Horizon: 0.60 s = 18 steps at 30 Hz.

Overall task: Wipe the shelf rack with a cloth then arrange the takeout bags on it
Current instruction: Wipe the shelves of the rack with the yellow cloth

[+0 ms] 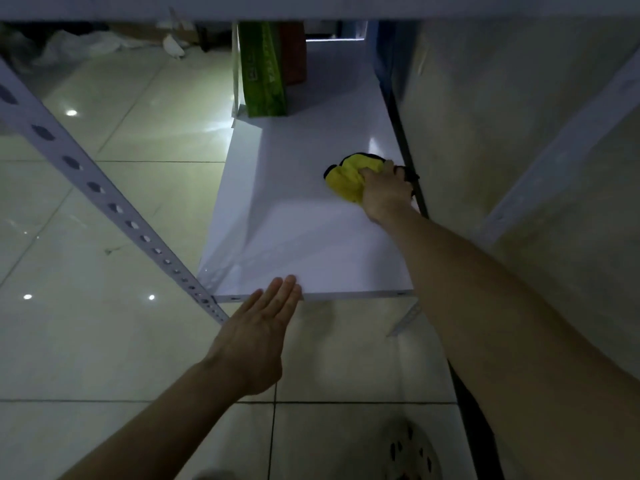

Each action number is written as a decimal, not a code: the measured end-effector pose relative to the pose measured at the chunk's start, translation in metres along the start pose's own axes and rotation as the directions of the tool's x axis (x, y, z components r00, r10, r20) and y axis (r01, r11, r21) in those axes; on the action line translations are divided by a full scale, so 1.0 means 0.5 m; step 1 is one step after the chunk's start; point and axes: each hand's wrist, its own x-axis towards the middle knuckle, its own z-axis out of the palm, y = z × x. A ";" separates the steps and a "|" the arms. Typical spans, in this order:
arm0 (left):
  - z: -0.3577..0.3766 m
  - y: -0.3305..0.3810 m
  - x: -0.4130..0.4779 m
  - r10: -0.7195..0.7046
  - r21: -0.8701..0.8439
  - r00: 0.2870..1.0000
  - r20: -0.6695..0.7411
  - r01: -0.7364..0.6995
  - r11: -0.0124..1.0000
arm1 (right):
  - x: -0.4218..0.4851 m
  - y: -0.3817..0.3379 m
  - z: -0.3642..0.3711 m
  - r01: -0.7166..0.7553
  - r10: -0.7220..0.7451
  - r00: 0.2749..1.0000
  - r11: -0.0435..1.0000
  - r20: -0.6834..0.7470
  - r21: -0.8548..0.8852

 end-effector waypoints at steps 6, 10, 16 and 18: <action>-0.015 -0.040 0.006 0.092 -0.157 0.996 -0.020 -0.094 0.983 | -0.219 -0.002 0.047 0.092 -0.091 0.996 0.994 -0.011 0.058; -0.037 -0.059 -0.040 0.080 -0.272 0.989 -0.122 -0.111 0.956 | -0.322 -0.040 0.058 0.221 -0.221 0.975 0.975 -0.030 0.020; -0.045 -0.151 -0.131 -0.146 -0.313 0.988 -0.041 0.126 0.942 | -0.371 -0.187 0.056 0.418 -0.418 0.908 0.907 -0.012 0.046; -0.048 -0.182 -0.151 -0.249 -0.276 0.968 0.035 0.249 0.928 | -0.376 -0.238 0.055 0.494 -0.496 0.868 0.867 0.014 0.069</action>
